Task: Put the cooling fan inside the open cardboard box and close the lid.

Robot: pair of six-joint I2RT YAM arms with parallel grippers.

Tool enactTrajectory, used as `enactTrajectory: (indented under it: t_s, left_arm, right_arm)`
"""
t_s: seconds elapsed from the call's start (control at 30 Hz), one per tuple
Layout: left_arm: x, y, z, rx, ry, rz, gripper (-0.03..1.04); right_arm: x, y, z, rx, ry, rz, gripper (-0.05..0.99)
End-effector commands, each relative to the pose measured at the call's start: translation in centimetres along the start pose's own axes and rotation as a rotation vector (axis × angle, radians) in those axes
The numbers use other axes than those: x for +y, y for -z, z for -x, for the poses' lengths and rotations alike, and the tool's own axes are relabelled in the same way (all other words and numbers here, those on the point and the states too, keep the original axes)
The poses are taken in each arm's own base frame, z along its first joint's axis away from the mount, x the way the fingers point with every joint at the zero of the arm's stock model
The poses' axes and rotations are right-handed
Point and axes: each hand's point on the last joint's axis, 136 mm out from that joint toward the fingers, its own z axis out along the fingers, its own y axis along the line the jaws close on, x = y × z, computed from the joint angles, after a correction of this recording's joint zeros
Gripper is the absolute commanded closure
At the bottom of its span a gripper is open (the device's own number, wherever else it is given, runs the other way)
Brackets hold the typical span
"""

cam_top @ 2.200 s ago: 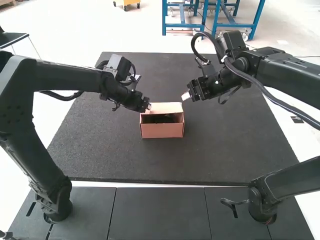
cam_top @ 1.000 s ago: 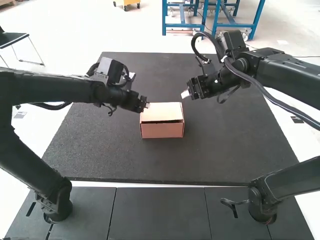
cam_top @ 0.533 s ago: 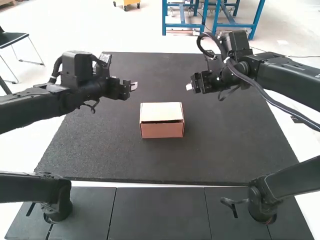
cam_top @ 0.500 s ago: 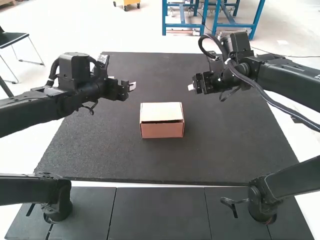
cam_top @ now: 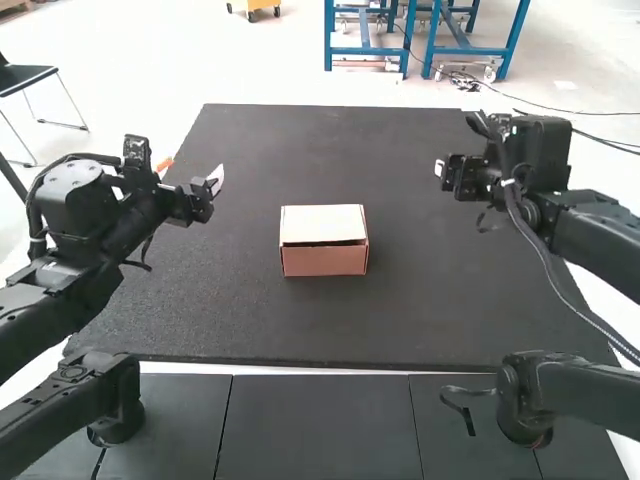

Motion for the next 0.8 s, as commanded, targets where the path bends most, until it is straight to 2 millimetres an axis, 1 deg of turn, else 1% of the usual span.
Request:
enactTrajectory:
  t_s: [0.0,0.1,0.23,0.27,0.3,0.37,0.4,0.47,0.53,0.63,0.7,0.77]
  left_arm:
    - [0.9,0.8,-0.1,-0.035,-0.005,0.03,0.05]
    - [1.2,1.5,-0.1,-0.092,-0.007,0.03,0.05]
    - [1.5,2.5,-0.6,-0.118,0.007,0.033,0.05]
    - [1.2,2.8,-0.6,-0.13,0.01,0.02,0.05]
    - [1.0,3.2,-0.2,-0.151,0.012,0.006,0.06]
    - [0.3,3.7,0.1,-0.175,0.001,-0.027,0.06]
    - [0.2,3.9,-0.1,-0.175,-0.001,-0.03,0.06]
    - [-0.4,4.1,-0.8,-0.167,-0.005,-0.063,0.06]
    - [-0.4,4.5,-1.3,-0.177,-0.02,-0.059,0.05]
    - [-0.5,5.3,-1.6,-0.217,-0.058,-0.05,0.05]
    - [-0.5,5.8,-2.1,-0.23,-0.064,-0.046,0.05]
    - [-0.4,5.6,-3.0,-0.195,-0.056,-0.043,0.05]
  right_arm:
    - [-0.8,0.8,-0.7,-0.048,-0.014,-0.008,0.05]
    - [-1.3,1.2,-1.9,-0.075,-0.027,-0.005,0.05]
    - [-2.1,1.8,-3.2,-0.121,-0.037,-0.01,0.05]
    - [-2.5,1.9,-3.6,-0.125,-0.04,-0.021,0.05]
    - [-2.8,2.0,-4.1,-0.13,-0.042,-0.03,0.05]
    - [-2.9,2.4,-4.7,-0.147,-0.043,-0.014,0.04]
    - [-2.9,2.6,-4.8,-0.159,-0.042,-0.015,0.04]
    - [-2.2,2.9,-5.5,-0.168,-0.036,0.006,0.04]
    - [-1.3,3.2,-6.3,-0.176,-0.029,0.033,0.04]
    - [-0.8,3.8,-7.6,-0.199,-0.024,0.041,0.04]
    - [-0.8,4.3,-7.7,-0.229,-0.022,0.034,0.04]
    - [-0.7,4.9,-7.2,-0.267,-0.017,0.037,0.04]
